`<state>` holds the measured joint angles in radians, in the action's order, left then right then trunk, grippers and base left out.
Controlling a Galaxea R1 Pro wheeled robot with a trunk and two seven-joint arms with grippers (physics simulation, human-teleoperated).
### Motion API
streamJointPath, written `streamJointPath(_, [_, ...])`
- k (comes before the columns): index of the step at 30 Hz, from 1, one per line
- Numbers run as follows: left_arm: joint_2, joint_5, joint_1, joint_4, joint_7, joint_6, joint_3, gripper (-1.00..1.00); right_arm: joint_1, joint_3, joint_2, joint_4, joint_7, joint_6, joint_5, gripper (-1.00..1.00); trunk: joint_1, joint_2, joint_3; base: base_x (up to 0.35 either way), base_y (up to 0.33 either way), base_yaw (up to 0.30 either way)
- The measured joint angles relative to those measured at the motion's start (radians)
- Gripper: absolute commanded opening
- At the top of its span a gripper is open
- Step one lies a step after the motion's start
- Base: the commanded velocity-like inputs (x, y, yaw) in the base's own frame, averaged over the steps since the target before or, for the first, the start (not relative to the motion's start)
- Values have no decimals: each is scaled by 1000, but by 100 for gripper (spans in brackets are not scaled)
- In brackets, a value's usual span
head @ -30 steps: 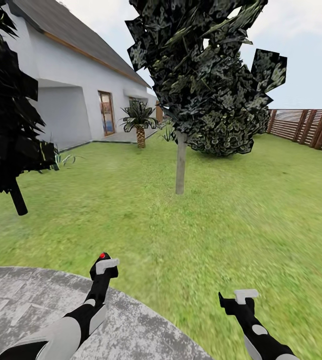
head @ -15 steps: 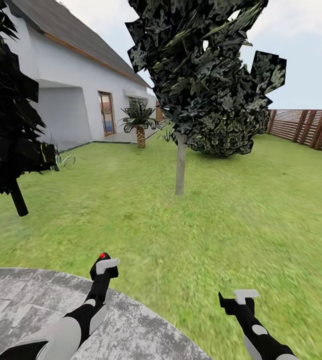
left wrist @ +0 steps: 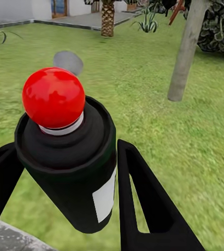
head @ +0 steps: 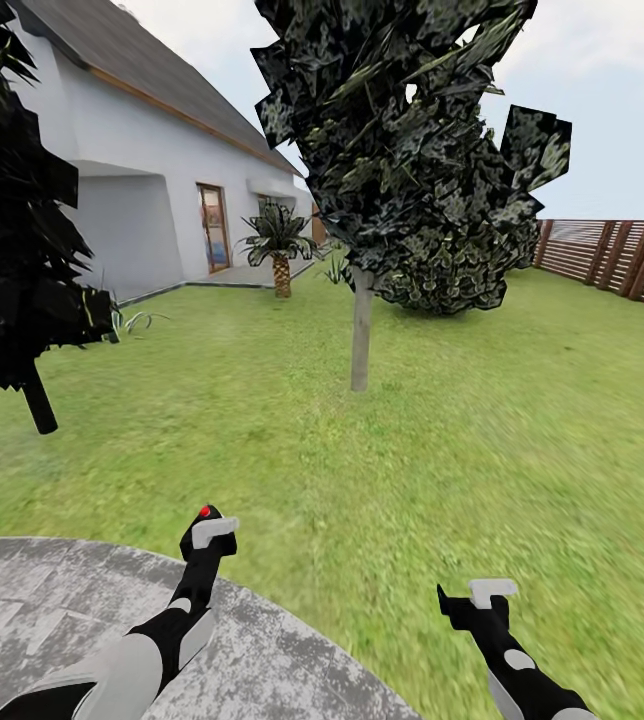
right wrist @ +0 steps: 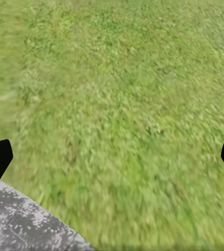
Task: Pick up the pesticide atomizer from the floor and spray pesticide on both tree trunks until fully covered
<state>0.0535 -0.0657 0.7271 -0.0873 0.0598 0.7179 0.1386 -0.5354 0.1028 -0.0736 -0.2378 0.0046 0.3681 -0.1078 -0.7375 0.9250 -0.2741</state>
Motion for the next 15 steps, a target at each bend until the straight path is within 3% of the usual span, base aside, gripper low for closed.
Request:
streamJointPath(7, [9,16,28,-11,1,0,-5,-100,-29,-24,-7,-28,3,3,7,100,0,0,0,0,0,0])
streamJointPath(15, [9,16,74,-11,1,0,-5,-100,-66,-24,-7,-63,3,3,7,100,0,0,0,0,0,0])
